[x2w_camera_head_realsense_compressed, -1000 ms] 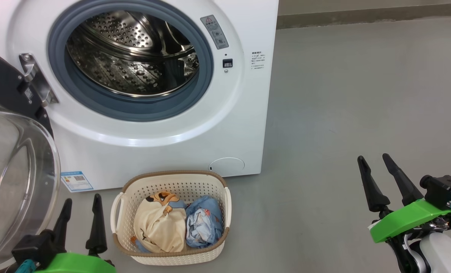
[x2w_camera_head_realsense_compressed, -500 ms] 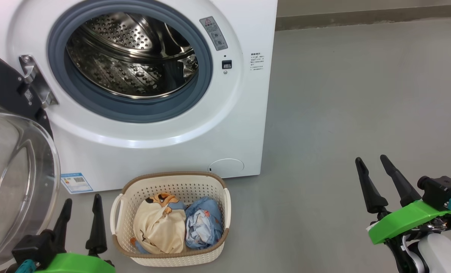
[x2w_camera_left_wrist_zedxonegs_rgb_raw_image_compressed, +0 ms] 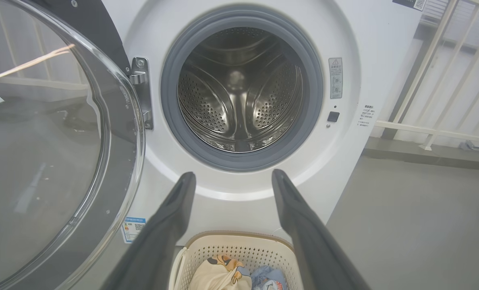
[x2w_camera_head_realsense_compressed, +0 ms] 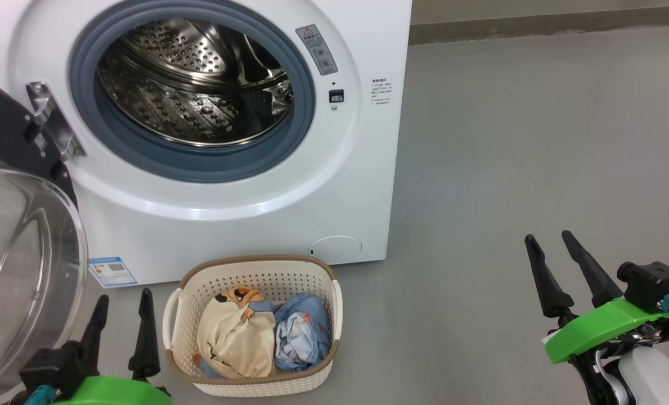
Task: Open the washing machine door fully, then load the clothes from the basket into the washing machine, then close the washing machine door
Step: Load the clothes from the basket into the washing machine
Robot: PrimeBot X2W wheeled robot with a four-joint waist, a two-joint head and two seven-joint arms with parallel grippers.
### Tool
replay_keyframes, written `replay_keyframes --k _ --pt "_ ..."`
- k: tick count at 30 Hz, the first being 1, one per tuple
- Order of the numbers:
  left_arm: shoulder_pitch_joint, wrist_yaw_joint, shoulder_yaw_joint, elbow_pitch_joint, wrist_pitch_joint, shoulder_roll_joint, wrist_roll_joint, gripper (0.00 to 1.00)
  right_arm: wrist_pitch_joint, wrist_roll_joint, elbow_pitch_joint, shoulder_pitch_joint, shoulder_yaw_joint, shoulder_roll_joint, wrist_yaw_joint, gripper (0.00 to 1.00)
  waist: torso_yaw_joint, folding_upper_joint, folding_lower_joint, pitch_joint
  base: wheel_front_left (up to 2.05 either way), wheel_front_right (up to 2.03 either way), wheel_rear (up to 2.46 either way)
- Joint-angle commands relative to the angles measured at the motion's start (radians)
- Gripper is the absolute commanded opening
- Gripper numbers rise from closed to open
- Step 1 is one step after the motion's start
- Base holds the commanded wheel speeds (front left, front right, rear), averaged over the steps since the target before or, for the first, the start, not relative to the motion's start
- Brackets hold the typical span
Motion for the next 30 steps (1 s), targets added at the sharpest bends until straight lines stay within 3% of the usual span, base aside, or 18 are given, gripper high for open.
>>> replay_keyframes --k 1,22,30 --pt "-0.028 0.000 0.032 -0.023 -0.012 0.027 0.012 1.00 -0.012 -0.004 -0.022 -0.027 0.014 -0.016 0.008 1.00 0.001 0.0000 0.0000 0.001 0.82 -0.82 0.00" --pt "-0.032 0.000 0.032 -0.023 -0.014 0.028 0.009 1.00 -0.012 -0.006 -0.021 -0.029 0.007 -0.009 0.008 1.00 0.001 0.0000 0.0000 0.008 1.21 -1.21 0.00" --pt "-0.034 -0.004 0.033 -0.021 -0.014 0.025 0.005 1.00 -0.012 -0.005 -0.022 -0.028 0.006 -0.009 0.008 1.00 0.003 0.0000 0.0000 0.009 0.46 -0.46 0.00"
